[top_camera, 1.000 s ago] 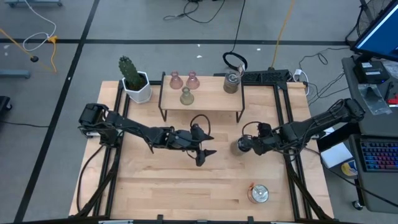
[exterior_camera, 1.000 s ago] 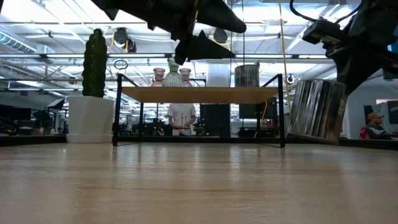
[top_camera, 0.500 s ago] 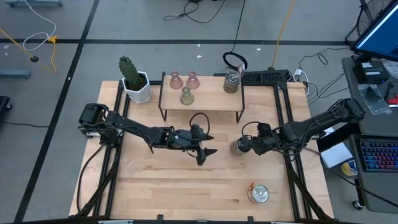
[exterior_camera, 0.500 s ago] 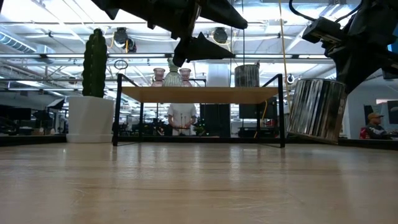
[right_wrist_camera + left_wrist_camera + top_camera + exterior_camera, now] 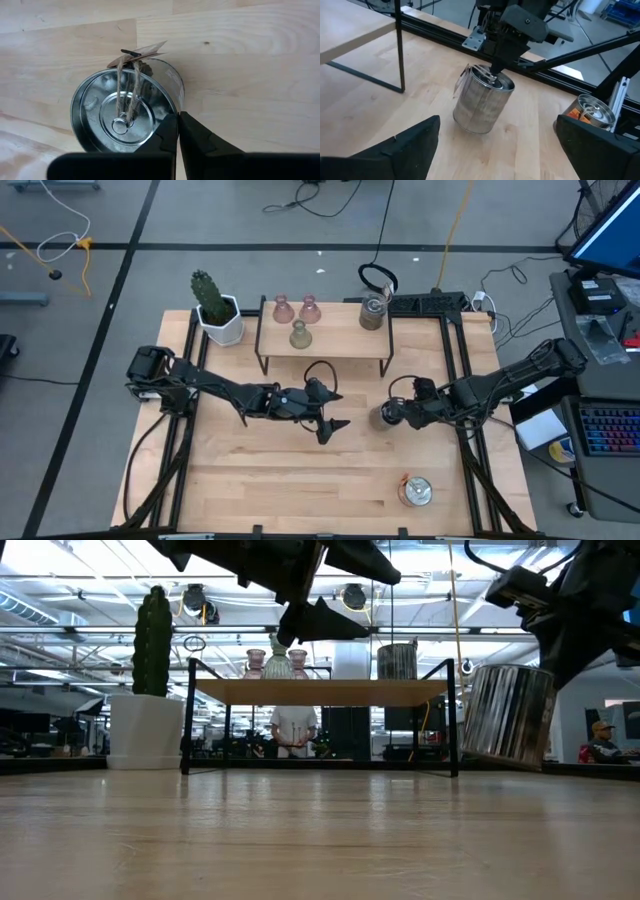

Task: Pick & Place candle stick holders
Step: Put the top silver scented candle on the shelf

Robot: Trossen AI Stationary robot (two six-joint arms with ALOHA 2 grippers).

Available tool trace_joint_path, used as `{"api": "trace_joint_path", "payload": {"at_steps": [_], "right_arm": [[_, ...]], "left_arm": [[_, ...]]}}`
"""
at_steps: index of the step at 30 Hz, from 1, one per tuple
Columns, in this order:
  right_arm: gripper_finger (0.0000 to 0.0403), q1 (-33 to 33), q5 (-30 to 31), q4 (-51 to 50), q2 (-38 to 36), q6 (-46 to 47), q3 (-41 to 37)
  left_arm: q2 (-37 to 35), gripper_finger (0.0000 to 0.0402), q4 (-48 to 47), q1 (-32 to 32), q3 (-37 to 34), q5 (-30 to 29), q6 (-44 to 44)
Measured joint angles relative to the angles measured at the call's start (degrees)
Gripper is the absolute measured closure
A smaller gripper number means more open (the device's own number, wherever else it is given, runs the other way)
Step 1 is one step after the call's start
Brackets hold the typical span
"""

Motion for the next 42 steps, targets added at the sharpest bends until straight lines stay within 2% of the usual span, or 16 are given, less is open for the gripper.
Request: {"api": "trace_joint_path", "payload": {"at_steps": [5, 20, 27, 33, 42], "right_arm": [[0.0402, 0.0, 0.0, 2.46, 0.0, -0.65, 0.0], [0.0403, -0.57, -1.56, 10.89, 0.07, -1.97, 0.02], [0.0403, -2.65, -1.95, 20.88, 1.69, -5.14, 0.02], [0.0403, -5.06, -6.09, 27.63, 5.13, -7.95, 0.02], [0.0403, -7.08, -10.41, 36.96, 9.96, -9.69, 0.0]], "left_arm": [[0.0, 0.0007, 0.02, 0.01, 0.0, -1.7, 0.76], [0.0, 0.0002, -0.43, 0.0, 0.0, -1.56, 5.55], [1.26, 0.0002, 0.37, -0.28, 0.09, 1.84, 5.55], [4.61, 0.0002, 0.6, -1.14, 0.96, 5.87, 6.08], [4.76, 0.0002, 0.1, -0.15, 1.28, 8.68, 7.63]]}}
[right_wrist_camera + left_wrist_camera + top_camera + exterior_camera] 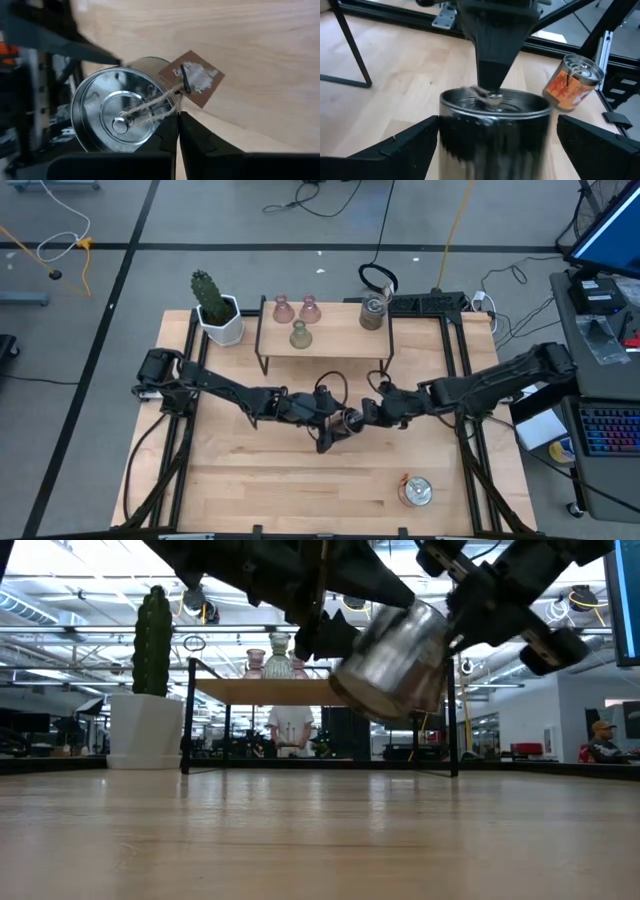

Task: Pick & Place candle stick holders
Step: Put the top silver scented candle on the shelf

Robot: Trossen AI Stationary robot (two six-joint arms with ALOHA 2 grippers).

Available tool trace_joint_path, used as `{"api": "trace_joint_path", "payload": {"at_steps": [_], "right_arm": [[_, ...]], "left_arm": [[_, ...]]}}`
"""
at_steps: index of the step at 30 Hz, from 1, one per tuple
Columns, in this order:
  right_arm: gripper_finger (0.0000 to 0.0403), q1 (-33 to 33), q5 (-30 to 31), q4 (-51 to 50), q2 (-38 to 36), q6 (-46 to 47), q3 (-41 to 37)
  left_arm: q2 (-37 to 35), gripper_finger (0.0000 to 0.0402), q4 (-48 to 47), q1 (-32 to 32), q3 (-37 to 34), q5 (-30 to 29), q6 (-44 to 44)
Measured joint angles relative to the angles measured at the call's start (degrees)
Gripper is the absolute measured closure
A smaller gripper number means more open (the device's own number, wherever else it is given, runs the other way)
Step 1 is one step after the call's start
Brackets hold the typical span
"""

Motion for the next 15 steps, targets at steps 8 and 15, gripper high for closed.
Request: {"api": "trace_joint_path", "payload": {"at_steps": [8, 15], "right_arm": [[0.0403, -0.53, 0.13, 8.54, 1.96, -0.59, 0.02], [0.0403, -0.85, 0.11, 8.22, 1.89, -0.71, 0.07]], "left_arm": [[0.0, 0.0002, -4.0, 1.37, 0.08, 3.78, -1.31], [0.0, 0.0002, -3.93, 2.03, 0.08, 4.69, 0.72]]}}
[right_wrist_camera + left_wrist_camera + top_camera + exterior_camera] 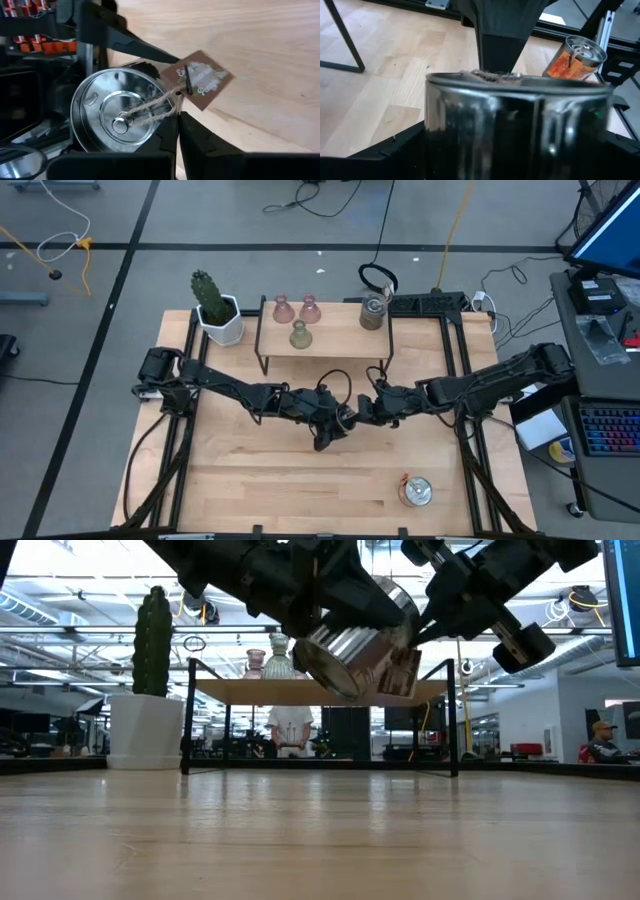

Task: Pick & Place candle stick holders
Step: Put the top silver scented candle on the shelf

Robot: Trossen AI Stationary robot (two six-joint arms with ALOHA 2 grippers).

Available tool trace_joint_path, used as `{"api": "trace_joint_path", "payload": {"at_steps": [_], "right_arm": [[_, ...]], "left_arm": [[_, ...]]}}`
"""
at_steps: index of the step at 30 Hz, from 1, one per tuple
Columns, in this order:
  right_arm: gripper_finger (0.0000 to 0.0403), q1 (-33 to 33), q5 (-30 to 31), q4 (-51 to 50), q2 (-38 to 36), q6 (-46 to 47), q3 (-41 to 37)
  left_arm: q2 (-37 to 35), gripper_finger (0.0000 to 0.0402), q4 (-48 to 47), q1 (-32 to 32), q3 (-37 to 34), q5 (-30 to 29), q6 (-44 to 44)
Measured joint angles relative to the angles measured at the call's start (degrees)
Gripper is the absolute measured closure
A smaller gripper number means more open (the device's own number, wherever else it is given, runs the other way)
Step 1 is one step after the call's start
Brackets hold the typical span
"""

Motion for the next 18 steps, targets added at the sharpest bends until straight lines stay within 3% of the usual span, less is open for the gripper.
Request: {"api": "trace_joint_path", "payload": {"at_steps": [14, 18], "right_arm": [[0.0403, 0.0, -0.15, -0.36, 0.0, -0.98, 0.0], [0.0403, 0.0, -0.13, -0.34, 0.0, -1.43, 0.0]], "left_arm": [[0.0, 0.0003, -0.16, -0.01, 0.0, -0.4, -5.05], [0.0, 0.0023, -1.04, 0.02, 0.0, -0.36, -5.2]]}}
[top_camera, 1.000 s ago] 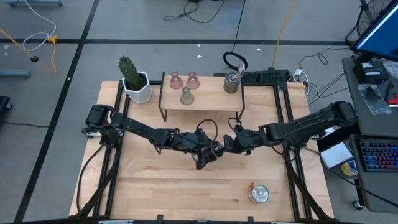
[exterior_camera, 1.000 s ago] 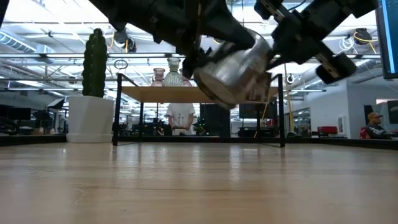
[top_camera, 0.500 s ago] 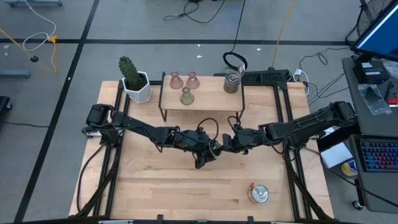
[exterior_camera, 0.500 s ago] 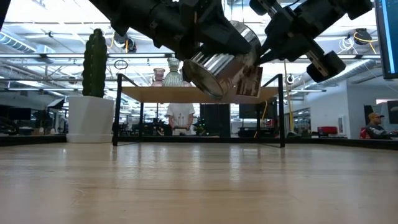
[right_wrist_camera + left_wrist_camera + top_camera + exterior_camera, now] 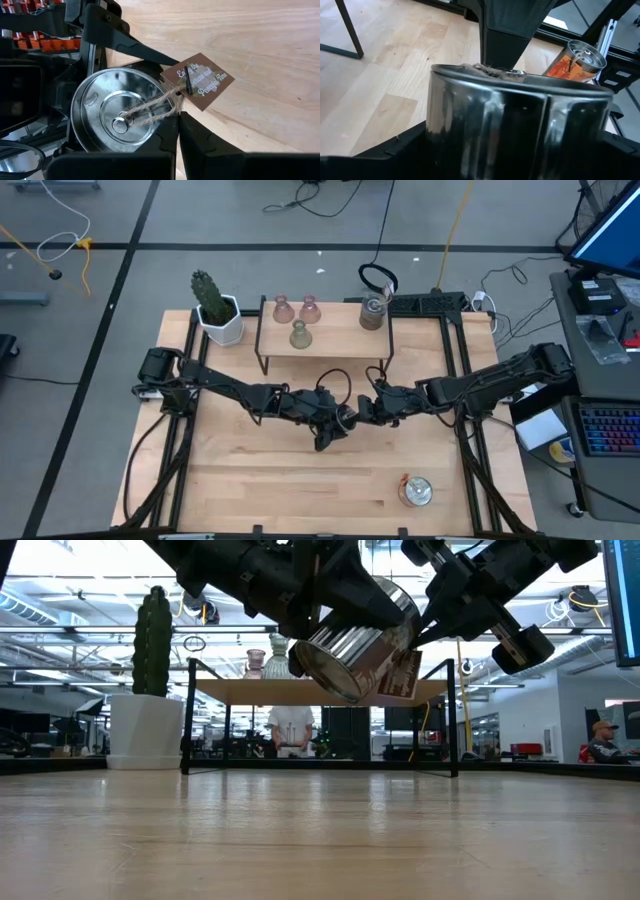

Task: Pick & Place candle stick holders
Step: Put the top silver scented candle on the shelf

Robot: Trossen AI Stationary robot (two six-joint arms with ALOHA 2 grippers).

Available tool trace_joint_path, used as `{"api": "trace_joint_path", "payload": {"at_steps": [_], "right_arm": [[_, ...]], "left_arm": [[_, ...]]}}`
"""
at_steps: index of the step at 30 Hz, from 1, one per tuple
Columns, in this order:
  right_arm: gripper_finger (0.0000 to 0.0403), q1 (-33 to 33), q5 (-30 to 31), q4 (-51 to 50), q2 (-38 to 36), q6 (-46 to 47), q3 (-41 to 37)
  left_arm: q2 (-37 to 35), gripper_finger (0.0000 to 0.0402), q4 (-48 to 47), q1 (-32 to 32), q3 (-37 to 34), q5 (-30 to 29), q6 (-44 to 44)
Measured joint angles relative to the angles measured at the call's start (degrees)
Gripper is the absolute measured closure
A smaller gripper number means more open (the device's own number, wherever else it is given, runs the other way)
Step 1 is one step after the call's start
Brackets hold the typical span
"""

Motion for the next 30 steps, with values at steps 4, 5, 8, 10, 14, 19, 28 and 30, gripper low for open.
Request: {"api": "trace_joint_path", "payload": {"at_steps": [4, 5, 8, 10, 14, 19, 28, 30], "right_arm": [[0.0403, 0.0, -0.11, 0.51, 0.0, -0.32, -0.02], [0.0403, 0.0, -0.11, 0.52, 0.0, -0.37, -0.02], [0.0403, 0.0, -0.11, 0.59, 0.0, -0.52, -0.02], [0.0403, 0.0, -0.12, 0.66, 0.0, -0.85, -0.04], [0.0401, 0.0, -0.13, 0.91, -0.06, -1.33, -0.07], [0.0382, 0.0, 0.14, 1.19, -0.69, -1.58, -0.07], [0.0359, 0.02, 3.58, 1.71, -2.43, -2.58, 0.08], [0.0359, 0.04, 4.91, 1.8, -2.69, -3.35, 0.08]], "left_arm": [[-0.09, 0.004, -0.05, -0.04, 0.0, 0.05, -1.01], [-0.09, 0.004, -0.08, -0.04, 0.0, 0.09, -1.17], [-0.09, 0.004, -0.14, -0.02, 0.0, 0.04, -1.64], [-0.09, 0.004, -0.16, -0.02, 0.0, 0.06, -1.68], [-0.09, 0.004, -0.2, -0.18, 0.0, -0.05, -1.72], [-0.33, 0.004, -0.27, -0.8, -0.01, -0.58, -1.94], [-4.45, 0.0041, -8.93, -2.33, -0.17, -7.78, -1.52], [-5.41, 0.0041, -10.13, -2.39, -0.2, -9.31, -1.77]]}}
